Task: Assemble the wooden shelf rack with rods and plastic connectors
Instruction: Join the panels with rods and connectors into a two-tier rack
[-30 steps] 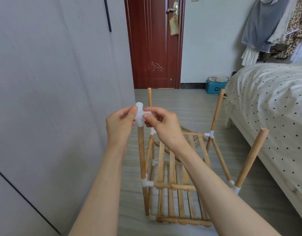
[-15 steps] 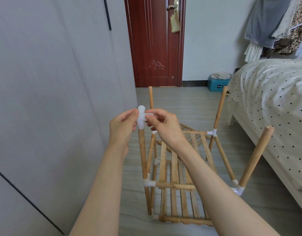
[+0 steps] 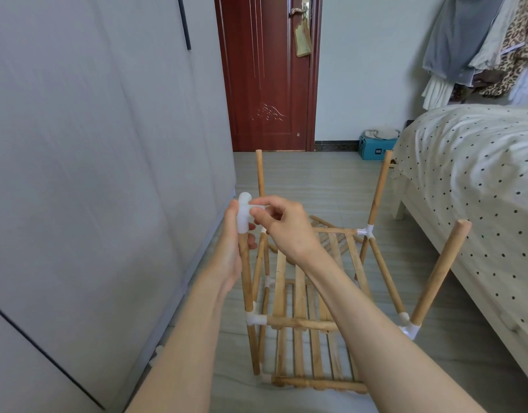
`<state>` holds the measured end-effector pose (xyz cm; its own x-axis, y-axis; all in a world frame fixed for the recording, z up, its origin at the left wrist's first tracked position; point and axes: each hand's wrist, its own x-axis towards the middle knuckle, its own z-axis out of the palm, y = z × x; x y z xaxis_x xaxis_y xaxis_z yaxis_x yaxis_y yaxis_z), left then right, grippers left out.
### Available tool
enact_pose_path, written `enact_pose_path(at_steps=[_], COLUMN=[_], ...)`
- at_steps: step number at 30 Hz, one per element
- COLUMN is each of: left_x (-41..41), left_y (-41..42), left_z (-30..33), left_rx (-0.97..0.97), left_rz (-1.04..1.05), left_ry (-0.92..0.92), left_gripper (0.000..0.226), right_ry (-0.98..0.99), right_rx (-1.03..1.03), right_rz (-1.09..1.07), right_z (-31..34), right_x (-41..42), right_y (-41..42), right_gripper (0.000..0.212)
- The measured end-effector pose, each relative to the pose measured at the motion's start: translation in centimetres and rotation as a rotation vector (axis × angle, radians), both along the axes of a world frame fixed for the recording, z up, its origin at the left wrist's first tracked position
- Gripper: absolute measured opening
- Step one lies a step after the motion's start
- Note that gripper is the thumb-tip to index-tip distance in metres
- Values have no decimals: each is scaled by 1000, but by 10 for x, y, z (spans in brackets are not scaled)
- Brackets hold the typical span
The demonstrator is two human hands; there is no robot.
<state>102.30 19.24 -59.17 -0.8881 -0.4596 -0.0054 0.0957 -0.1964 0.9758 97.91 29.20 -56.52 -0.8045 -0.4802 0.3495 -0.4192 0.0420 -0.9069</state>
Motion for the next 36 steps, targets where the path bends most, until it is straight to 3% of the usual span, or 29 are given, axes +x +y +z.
enact_pose_path(at_steps=[5,12,23,32,34,36], left_x=[-4,-13,-15,-17,-16,-12], left_y=[0,2,4,3,2,-1], left_z=[3,-1,-11,-10,-11,-12], left_rx=[89,59,26,54,28,-118], left_rz=[-56,68,77,169,203,207], left_ry=[80,11,34,61,76,11], left_gripper=[58,44,55,41,46,68], right_ry=[6,-1,-14,55,101,82], right_rx=[-9,2,-35,22,131,228], right_rz=[30,9,5,-6,14,43], right_z=[0,-5,-6,-13,-17,-24], right_x=[0,-2,0,-3,-1,0], right_y=[2,-2,1,0,4,13], right_gripper=[12,16,18,30,40,49])
